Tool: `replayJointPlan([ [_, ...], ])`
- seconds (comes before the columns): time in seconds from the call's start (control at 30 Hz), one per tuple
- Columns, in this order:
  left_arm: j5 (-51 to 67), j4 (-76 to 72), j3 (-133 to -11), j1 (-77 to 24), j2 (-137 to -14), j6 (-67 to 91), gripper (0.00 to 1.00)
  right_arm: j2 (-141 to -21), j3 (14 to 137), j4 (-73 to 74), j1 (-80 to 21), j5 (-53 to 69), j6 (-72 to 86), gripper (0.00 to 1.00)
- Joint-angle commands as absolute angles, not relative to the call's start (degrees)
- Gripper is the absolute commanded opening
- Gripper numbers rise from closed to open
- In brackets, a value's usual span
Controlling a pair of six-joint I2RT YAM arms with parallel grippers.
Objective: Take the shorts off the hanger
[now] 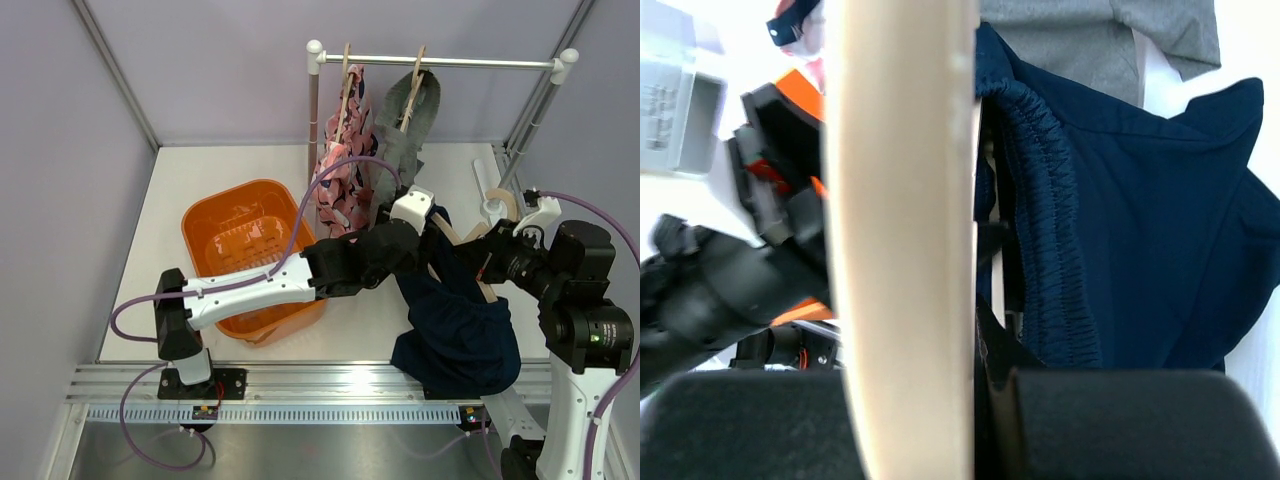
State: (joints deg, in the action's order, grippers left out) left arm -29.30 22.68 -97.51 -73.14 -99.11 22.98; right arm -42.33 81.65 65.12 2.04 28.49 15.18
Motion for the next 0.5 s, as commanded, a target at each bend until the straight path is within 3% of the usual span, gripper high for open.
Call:
replayJointPlan([
  [0.0,-38.3,18.7,-100.4,-73.1,-98.9,21.4,0.6,-42.1,84.8,62.8,2.1,31.6,15.5,0.0],
  [0.03,-39.4,18.3,-100.6,-73.0,-98.9,20.8,0.4,-42.0,84.6,62.8,2.1,31.6,15.5,0.0],
  [0.1,-41.3,17.3,-101.0,-72.3,-99.1,19.7,0.18,-41.7,84.3,62.8,2.1,31.6,15.6,0.0],
  [0.13,-41.7,17.0,-101.2,-71.8,-99.1,19.8,0.0,-41.6,84.1,62.9,2.1,31.5,15.6,0.0],
  [0.47,-37.4,18.9,-108.4,-62.8,-104.8,21.4,0.0,-39.9,84.4,63.7,2.1,32.9,15.3,0.0],
])
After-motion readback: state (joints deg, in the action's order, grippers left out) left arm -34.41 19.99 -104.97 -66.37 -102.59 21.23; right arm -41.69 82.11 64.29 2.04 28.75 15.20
